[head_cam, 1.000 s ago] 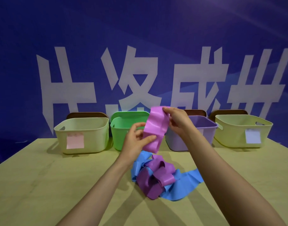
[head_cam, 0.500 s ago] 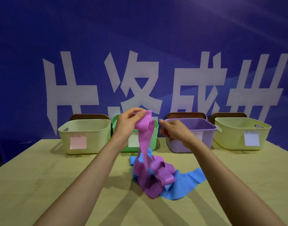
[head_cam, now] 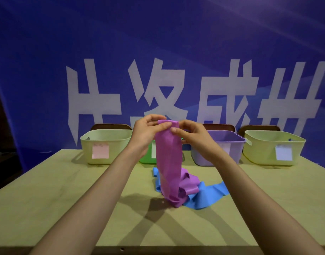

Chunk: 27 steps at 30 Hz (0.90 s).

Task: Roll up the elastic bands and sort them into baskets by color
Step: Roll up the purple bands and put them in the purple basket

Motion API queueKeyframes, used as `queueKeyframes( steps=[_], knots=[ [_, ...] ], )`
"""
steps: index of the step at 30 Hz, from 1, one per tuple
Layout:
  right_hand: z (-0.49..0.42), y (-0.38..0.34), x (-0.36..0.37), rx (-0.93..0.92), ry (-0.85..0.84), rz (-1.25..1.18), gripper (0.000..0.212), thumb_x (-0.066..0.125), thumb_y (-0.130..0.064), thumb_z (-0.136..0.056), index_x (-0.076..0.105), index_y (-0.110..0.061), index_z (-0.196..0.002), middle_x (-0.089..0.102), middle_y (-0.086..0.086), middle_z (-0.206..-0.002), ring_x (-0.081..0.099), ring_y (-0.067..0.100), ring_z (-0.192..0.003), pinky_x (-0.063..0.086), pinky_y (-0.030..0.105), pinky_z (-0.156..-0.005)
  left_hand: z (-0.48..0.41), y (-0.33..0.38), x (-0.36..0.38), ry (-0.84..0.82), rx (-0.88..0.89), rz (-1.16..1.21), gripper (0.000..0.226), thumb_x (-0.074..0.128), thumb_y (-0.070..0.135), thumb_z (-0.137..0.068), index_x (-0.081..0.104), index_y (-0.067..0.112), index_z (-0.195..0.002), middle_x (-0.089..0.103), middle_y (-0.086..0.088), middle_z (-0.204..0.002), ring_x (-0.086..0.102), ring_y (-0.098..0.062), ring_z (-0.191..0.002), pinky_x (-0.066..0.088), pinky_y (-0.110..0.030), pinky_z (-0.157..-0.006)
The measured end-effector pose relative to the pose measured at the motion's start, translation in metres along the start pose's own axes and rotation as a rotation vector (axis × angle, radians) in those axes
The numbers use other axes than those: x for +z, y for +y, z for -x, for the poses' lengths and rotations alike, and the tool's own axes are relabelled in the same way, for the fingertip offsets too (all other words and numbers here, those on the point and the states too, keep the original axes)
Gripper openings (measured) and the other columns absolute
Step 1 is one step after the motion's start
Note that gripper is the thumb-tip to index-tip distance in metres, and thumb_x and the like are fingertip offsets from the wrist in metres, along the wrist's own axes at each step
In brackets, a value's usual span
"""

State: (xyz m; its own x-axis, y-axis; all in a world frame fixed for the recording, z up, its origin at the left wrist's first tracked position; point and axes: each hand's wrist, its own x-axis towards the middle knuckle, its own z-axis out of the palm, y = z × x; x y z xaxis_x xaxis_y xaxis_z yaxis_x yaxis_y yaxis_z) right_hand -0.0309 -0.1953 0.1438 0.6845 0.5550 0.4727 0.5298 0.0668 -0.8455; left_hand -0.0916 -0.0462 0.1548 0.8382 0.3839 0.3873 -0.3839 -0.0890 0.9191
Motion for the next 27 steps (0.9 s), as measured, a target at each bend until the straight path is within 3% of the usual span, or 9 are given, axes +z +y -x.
queueKeyframes(
  steps=[2,9,15,20,23,27],
  knots=[
    [0.007,-0.006,0.003,-0.016,0.004,0.007,0.010,0.062,-0.018,-0.090,0.065,-0.010,-0.095,0.062,0.021,-0.097,0.063,0.023,-0.088,0.054,0.037,-0.079,0.010,0.004,-0.001,-0.023,-0.023,0.046,0.021,0.076,0.009,-0.076,0.066,0.014,-0.094,0.070,-0.005,-0.095,0.067,-0.020,-0.093,0.056,-0.032,-0.081],
    [0.024,-0.027,-0.001,-0.034,0.005,-0.168,0.013,0.058,-0.023,-0.093,0.067,-0.016,-0.098,0.067,0.001,-0.092,0.064,0.012,-0.086,0.053,0.027,-0.074,0.030,0.022,-0.011,-0.174,0.000,0.160,0.018,0.068,0.010,-0.083,0.067,0.009,-0.101,0.070,-0.003,-0.097,0.068,-0.014,-0.090,0.057,-0.028,-0.077],
    [0.027,-0.022,0.000,-0.030,0.051,-0.119,0.015,0.061,-0.023,-0.090,0.061,-0.011,-0.101,0.066,0.003,-0.090,0.066,0.011,-0.086,0.056,0.026,-0.073,0.038,0.006,-0.005,-0.136,-0.045,0.149,0.018,0.070,0.006,-0.080,0.065,0.008,-0.098,0.068,-0.004,-0.090,0.068,-0.016,-0.087,0.057,-0.028,-0.074],
    [0.024,-0.013,0.002,0.025,0.104,-0.101,0.013,0.056,-0.025,-0.094,0.064,-0.015,-0.093,0.064,-0.002,-0.083,0.061,0.007,-0.078,0.051,0.021,-0.065,0.047,-0.022,-0.004,-0.352,-0.223,0.055,0.032,0.066,0.017,-0.086,0.060,0.009,-0.116,0.070,-0.007,-0.104,0.067,-0.018,-0.093,0.056,-0.037,-0.081],
    [0.019,-0.007,0.000,0.099,0.205,-0.123,0.017,0.055,-0.030,-0.095,0.062,-0.019,-0.084,0.057,-0.004,-0.076,0.050,0.008,-0.072,0.041,0.021,-0.062,0.050,-0.042,-0.006,-0.446,-0.250,-0.089,0.021,0.065,0.010,-0.087,0.067,0.014,-0.107,0.072,-0.002,-0.099,0.067,-0.015,-0.089,0.055,-0.032,-0.079],
    [0.017,0.000,-0.003,0.154,0.242,-0.142,0.009,0.062,-0.025,-0.091,0.063,-0.017,-0.087,0.060,-0.004,-0.079,0.051,0.008,-0.070,0.038,0.019,-0.057,0.046,-0.057,-0.006,-0.336,-0.259,-0.053,0.015,0.065,0.002,-0.085,0.068,0.013,-0.094,0.072,0.001,-0.084,0.066,-0.014,-0.080,0.055,-0.026,-0.074]
  ],
)
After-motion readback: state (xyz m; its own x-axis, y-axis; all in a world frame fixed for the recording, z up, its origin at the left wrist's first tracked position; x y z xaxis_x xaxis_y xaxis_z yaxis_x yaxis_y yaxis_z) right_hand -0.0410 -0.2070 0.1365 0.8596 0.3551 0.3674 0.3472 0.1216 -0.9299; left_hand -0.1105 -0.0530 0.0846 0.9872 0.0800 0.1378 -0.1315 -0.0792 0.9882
